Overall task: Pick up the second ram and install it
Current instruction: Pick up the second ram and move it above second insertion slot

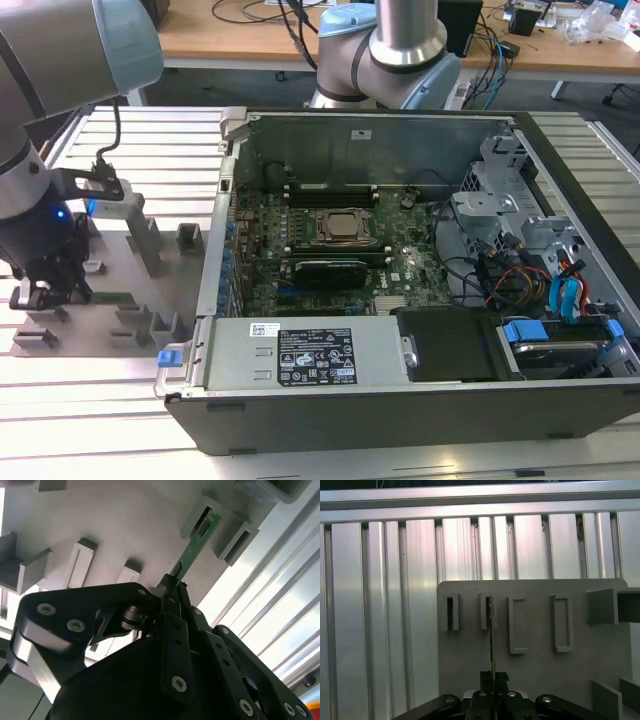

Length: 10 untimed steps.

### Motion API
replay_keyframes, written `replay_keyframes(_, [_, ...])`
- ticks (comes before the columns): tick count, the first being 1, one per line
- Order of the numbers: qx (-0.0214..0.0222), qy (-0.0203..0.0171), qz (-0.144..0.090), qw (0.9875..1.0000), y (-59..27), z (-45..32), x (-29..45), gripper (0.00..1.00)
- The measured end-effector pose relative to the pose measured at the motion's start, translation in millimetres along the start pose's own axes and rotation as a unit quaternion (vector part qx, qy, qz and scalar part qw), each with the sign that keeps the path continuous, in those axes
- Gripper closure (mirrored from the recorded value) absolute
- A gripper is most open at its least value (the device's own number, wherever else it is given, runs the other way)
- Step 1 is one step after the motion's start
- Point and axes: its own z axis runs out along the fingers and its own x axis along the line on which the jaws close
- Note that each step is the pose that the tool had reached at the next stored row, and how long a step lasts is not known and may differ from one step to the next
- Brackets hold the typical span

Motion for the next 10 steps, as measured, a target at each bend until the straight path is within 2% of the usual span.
replay_keyframes(3, [0.0, 0.0, 0.0, 1.0, 0.2, -5.6, -0.1, 0.86])
replay_keyframes(10, [0.0, 0.0, 0.0, 1.0, 1.3, -28.6, -0.7, 0.86])
